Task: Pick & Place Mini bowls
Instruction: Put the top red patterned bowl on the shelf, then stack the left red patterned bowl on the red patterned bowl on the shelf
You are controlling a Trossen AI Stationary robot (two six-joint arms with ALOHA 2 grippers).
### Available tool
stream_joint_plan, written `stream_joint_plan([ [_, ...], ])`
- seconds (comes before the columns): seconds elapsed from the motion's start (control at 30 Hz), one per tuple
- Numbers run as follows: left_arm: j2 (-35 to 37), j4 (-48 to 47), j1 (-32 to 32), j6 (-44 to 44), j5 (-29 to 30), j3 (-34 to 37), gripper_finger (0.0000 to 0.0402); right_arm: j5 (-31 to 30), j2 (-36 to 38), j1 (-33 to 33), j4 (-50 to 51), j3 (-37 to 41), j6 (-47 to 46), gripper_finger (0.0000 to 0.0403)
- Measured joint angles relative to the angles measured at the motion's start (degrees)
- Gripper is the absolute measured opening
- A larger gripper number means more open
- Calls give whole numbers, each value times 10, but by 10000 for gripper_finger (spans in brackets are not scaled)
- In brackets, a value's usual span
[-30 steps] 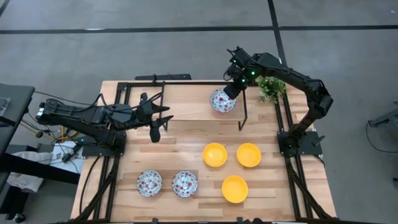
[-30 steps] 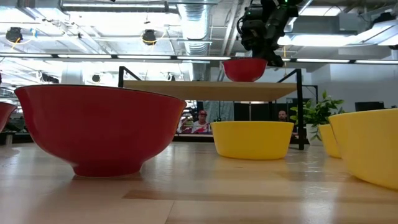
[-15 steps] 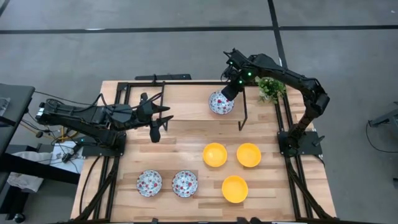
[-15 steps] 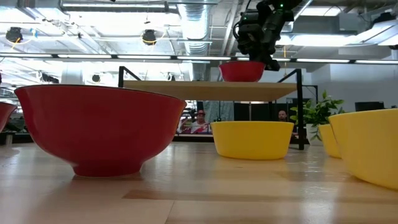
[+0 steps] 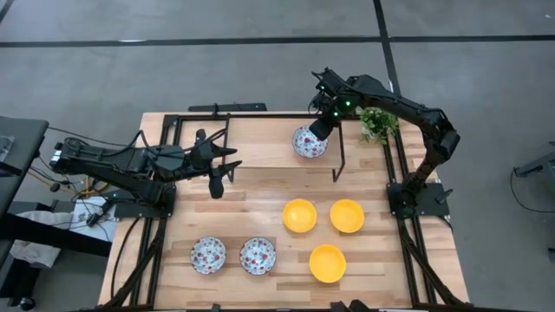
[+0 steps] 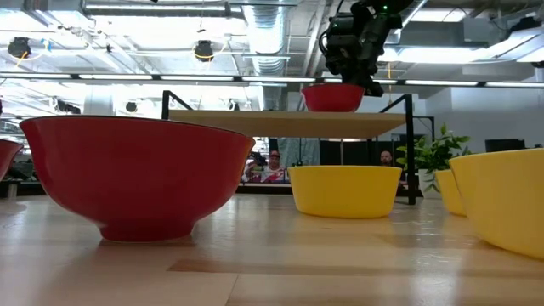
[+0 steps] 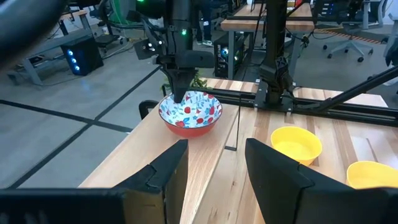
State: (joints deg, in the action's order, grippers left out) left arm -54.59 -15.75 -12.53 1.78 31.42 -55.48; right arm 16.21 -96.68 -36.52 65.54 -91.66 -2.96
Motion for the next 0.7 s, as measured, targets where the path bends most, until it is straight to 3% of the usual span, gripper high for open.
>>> stream_joint_plan([
  [0.5,0,2,0,0,0,0,159,-16,-1,1,-8,0,5,72],
  [0.7,0,3,0,0,0,0,159,-15,-1,-8,14,-43,10,85],
])
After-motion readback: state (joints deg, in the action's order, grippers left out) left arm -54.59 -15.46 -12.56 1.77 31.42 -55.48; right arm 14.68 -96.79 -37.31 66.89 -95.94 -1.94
